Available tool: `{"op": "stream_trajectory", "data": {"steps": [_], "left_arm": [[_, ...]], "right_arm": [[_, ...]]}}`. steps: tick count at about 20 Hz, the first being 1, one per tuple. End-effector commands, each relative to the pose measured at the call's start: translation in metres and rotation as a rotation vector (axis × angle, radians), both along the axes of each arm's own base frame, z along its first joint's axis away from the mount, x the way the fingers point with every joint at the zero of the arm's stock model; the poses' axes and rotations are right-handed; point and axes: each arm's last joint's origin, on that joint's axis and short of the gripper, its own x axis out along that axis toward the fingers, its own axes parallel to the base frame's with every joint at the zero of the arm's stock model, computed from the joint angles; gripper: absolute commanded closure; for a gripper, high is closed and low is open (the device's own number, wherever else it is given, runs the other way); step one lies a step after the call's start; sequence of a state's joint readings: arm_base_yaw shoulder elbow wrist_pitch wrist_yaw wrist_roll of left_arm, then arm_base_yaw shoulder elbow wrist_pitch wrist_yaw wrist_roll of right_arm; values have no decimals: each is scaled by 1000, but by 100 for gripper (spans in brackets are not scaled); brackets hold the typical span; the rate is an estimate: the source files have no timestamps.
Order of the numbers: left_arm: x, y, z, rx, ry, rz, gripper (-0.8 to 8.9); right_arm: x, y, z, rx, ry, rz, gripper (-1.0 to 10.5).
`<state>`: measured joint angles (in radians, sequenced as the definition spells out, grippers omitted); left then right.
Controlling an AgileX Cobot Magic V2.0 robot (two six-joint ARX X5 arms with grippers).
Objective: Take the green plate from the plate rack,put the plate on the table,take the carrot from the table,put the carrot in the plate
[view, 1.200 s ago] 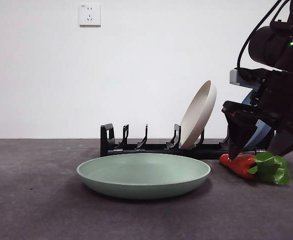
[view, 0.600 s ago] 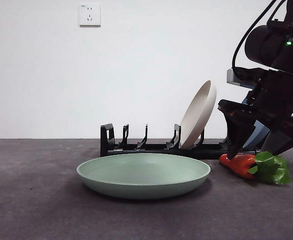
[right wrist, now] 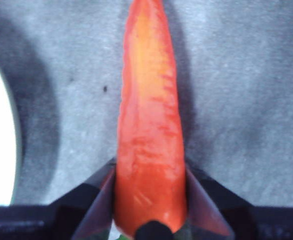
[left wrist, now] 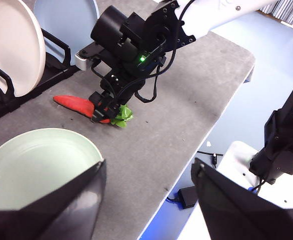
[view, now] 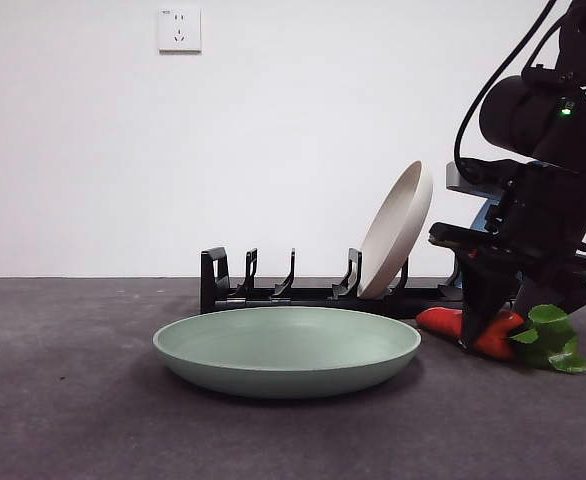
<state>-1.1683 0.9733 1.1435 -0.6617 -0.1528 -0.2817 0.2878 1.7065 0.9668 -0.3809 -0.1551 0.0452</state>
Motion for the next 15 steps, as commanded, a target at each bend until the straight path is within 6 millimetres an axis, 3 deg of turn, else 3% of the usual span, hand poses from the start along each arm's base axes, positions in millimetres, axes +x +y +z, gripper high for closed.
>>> {"op": "stream_trajectory", "data": {"steps": [1, 5, 8, 12, 15], "left_arm": [[0, 0, -1, 4, 4, 6, 522], [0, 2, -4, 41, -8, 51, 522], [0, 2, -4, 49, -8, 55, 522], [1, 3, -5, 56, -14, 70, 522], [1, 3, -5, 60, -13, 70, 522]], "right_arm": [[-4, 2, 10, 9, -23, 2, 959], [-25, 17, 51, 64, -126, 46, 959], [-42, 48, 65, 125, -174, 115, 959], [-56, 105, 55, 199, -226, 244, 959], [-56, 130, 31, 122, -271, 244, 959]]}}
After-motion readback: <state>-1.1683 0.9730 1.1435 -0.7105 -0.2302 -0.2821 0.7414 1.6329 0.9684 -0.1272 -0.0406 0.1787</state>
